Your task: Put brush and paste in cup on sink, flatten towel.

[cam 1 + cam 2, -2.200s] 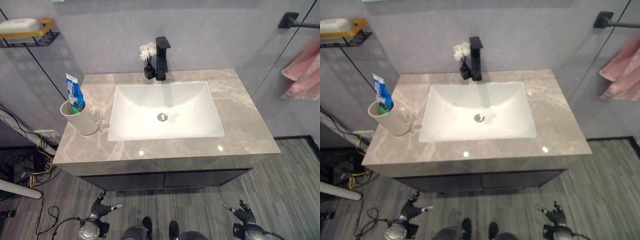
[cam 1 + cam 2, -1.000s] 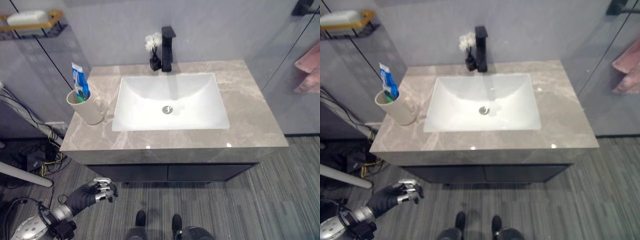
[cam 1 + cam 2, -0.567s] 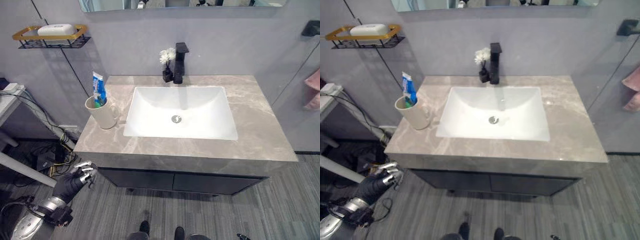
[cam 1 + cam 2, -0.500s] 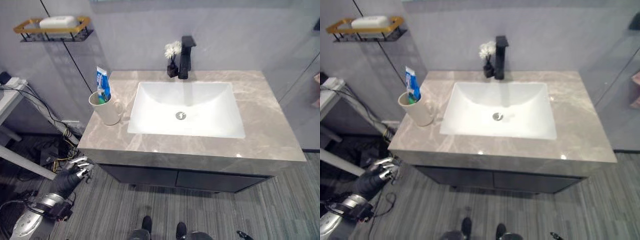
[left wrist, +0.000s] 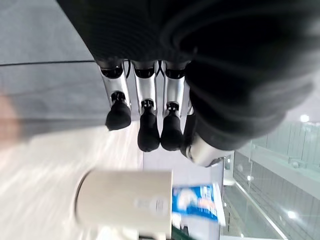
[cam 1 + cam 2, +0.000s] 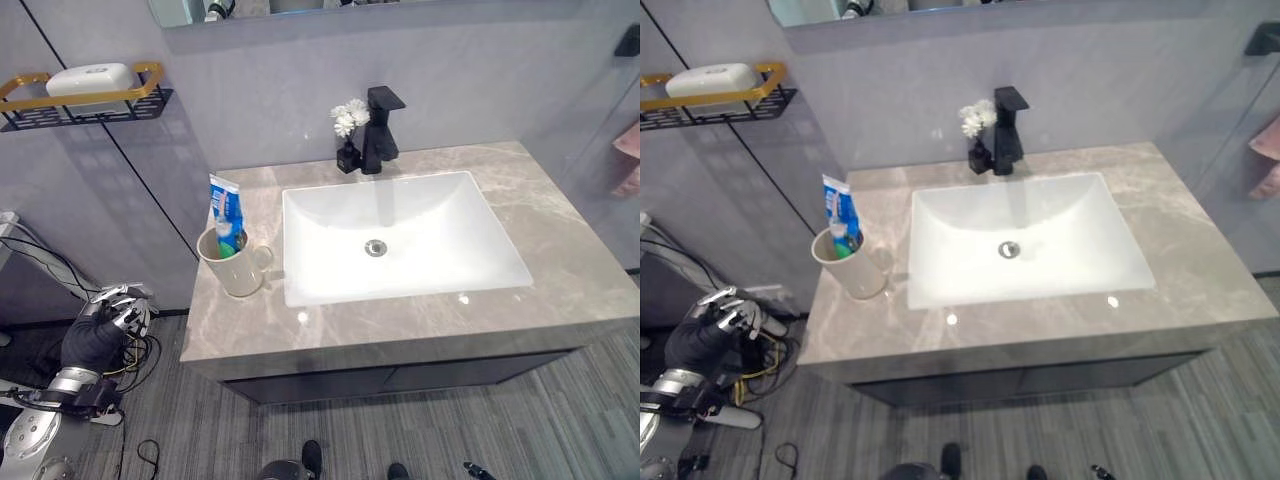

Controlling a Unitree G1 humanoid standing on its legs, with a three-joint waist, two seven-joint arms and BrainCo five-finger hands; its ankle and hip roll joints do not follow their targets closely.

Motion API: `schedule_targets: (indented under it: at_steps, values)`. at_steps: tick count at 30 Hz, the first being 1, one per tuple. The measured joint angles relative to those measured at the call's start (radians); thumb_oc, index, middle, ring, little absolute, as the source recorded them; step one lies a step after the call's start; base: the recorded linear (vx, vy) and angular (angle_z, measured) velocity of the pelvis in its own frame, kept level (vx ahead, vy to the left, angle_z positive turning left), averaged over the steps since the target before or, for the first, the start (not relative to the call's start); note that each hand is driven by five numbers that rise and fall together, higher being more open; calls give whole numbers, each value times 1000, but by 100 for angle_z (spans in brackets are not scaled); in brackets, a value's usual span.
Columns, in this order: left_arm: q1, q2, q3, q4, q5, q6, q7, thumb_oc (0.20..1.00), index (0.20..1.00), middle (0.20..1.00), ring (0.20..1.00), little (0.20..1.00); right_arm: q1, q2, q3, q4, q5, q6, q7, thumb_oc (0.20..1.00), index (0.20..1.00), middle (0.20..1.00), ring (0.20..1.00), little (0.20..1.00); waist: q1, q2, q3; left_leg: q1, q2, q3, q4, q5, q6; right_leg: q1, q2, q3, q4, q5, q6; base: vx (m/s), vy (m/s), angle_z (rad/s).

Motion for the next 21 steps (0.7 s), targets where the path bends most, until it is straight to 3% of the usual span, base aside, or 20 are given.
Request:
schedule_targets:
  at_steps: [5,11,18,21]
  values:
    - [27,8,-2,-3,21,-19,6,200,200,200,200,200,-12,1,14,-29,-21,-1,6,1000,1000,1000,1000,1000,16,0,-12,3,-14,8,-34,3,3,27,-13,-5,-90,17,32,55,52,-4]
    - [62,13,-5,-49,20,-19,5,200,200,200,200,200,-16,-2,19,-23,-23,0,0,1000,1000,1000,1000,1000,15,-4,-17,-14,20,12,-67,21,-24,3,15,-4,-122,35,18,14,-15,-5]
    - [131,148,-14,-116,8,-10,-41,200,200,200,200,200,-16,-15,25,5,-21,-1,-15,1000,1000,1000,1000,1000,15,-9,-13,-32,40,3,-72,30,-38,-15,36,-8,-123,39,12,12,-30,1]
    - [131,150,-16,-118,7,-5,-63,200,200,200,200,200,-16,-17,30,24,-21,0,-15,1000,1000,1000,1000,1000,12,-3,-10,-31,39,-16,-72,34,-43,-4,38,-27,-123,38,11,0,-43,15]
